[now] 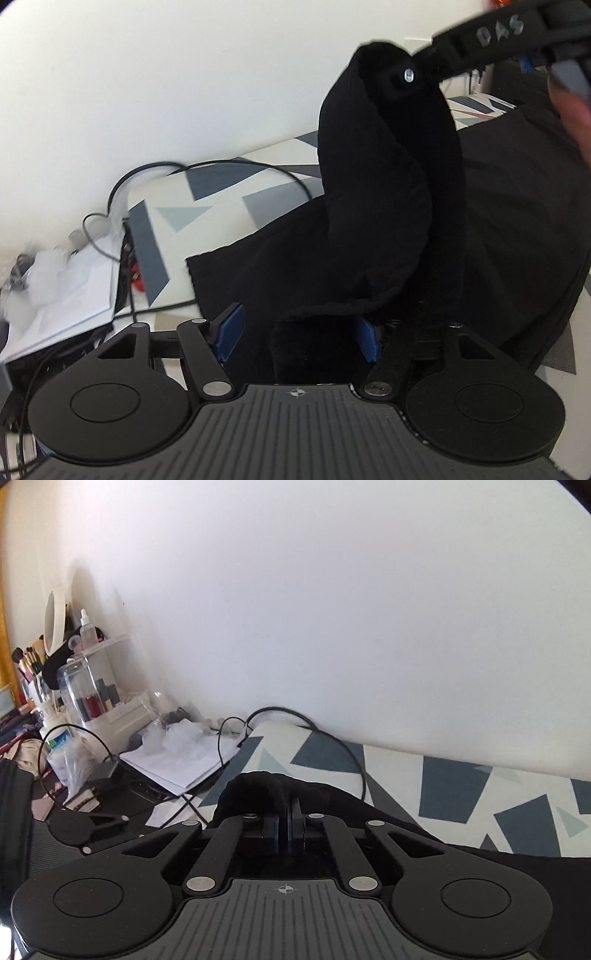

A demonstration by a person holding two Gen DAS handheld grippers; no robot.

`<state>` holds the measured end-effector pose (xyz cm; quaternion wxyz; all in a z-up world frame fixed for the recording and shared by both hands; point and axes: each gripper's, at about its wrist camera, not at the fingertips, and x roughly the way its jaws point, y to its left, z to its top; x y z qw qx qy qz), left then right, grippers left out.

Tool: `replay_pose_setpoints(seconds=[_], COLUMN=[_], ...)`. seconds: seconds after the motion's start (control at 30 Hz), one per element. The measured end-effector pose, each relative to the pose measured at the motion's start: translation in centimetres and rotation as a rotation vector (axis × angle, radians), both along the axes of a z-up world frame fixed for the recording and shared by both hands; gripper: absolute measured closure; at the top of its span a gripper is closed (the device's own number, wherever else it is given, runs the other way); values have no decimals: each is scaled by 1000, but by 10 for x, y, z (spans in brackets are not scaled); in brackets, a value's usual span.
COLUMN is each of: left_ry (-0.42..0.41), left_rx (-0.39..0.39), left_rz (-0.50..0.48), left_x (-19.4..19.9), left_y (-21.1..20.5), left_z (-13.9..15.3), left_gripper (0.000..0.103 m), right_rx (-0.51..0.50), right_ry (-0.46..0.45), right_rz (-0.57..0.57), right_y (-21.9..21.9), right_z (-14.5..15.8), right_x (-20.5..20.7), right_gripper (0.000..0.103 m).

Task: Fold clothes
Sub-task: 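Grasp the trouser end with the left gripper and lift it up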

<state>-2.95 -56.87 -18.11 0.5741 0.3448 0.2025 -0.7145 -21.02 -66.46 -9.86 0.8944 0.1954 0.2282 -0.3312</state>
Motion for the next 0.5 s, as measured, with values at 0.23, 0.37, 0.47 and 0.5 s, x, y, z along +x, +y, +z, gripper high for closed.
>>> replay_pose_setpoints(seconds=[0.23, 0.37, 0.47, 0.5], left_ry=[165, 475, 699, 758], left_rx=[105, 152, 173, 178], left_rz=[-41, 1, 39, 57], left_x=[1, 19, 37, 43], left_y=[6, 39, 60, 65], left_z=[9, 31, 42, 43], left_gripper=[97, 98, 98, 98], right_rx=[-10, 6, 50, 69], right_ry=[-81, -157, -166, -151], right_rz=[-67, -126, -120, -111], right_y=[-4, -14, -29, -35], right_z=[25, 50, 60, 59], right_x=[-24, -34, -17, -5], right_gripper=[100, 100, 100, 100])
